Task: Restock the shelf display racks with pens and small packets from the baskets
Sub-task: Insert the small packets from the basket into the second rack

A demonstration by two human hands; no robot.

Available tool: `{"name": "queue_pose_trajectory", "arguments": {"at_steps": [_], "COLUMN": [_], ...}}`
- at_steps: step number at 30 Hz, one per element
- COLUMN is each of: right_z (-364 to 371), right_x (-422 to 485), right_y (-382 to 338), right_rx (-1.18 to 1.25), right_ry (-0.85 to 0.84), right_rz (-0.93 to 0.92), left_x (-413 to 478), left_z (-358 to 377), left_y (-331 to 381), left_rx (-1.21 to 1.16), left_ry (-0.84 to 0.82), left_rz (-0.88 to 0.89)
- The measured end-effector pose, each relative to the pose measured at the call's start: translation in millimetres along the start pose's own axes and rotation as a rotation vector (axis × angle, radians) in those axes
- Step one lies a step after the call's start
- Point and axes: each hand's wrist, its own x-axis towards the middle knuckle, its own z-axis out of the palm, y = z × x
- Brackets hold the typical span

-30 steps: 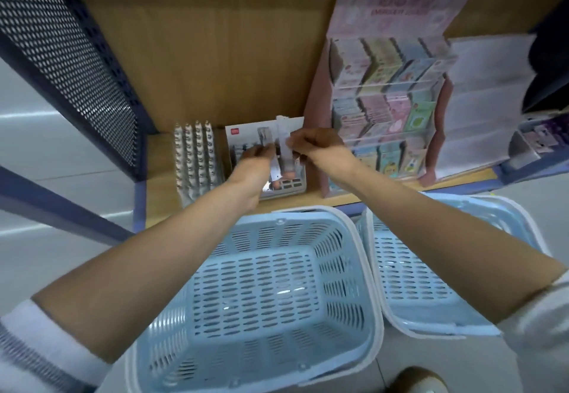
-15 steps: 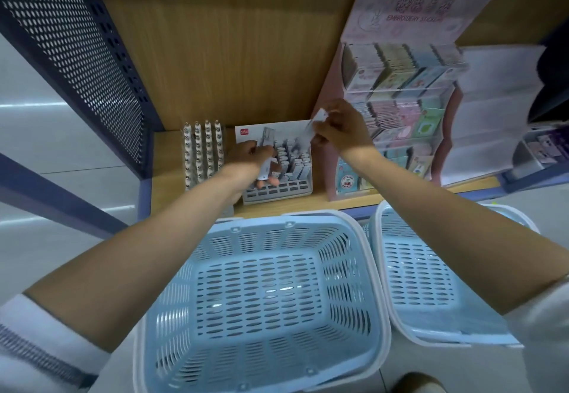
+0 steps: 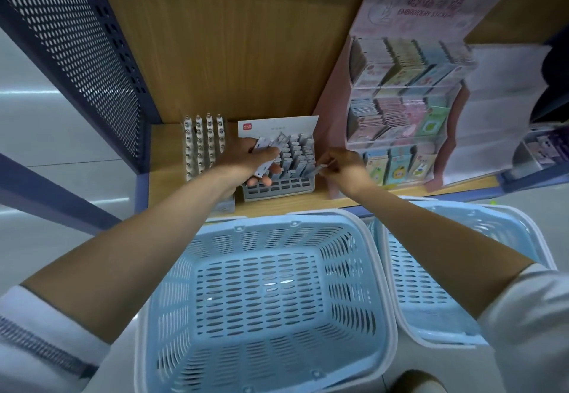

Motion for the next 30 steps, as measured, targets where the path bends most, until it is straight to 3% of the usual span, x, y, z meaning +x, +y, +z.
{"name": "queue_pose_trajectory", "arguments": {"at_steps": [10, 17, 24, 30], "right_z": [3.7, 17.1, 17.4, 18.4], "right_x": [8.9, 10.4, 11.0, 12.4], "right_y": [6.9, 2.8, 6.3, 6.3], "right_rx": [-0.070, -0.051, 0.030, -0.070], "right_ry": [-0.067, 0.058, 0.074, 0.060], "right_rz": [-0.028, -0.012, 0.067, -0.025], "left_x": [5.4, 6.3, 7.9, 7.5], "left_z": [2.9, 2.2, 5.0, 6.4], "left_y": [-3.6, -9.9, -10.6, -12.0], "left_rx": [-0.031, -0.023, 0.009, 0.025], "left_ry": [-0.024, -0.042, -0.075, -0.098], "left_rz": [0.007, -0.005, -0.016, -0.031]}}
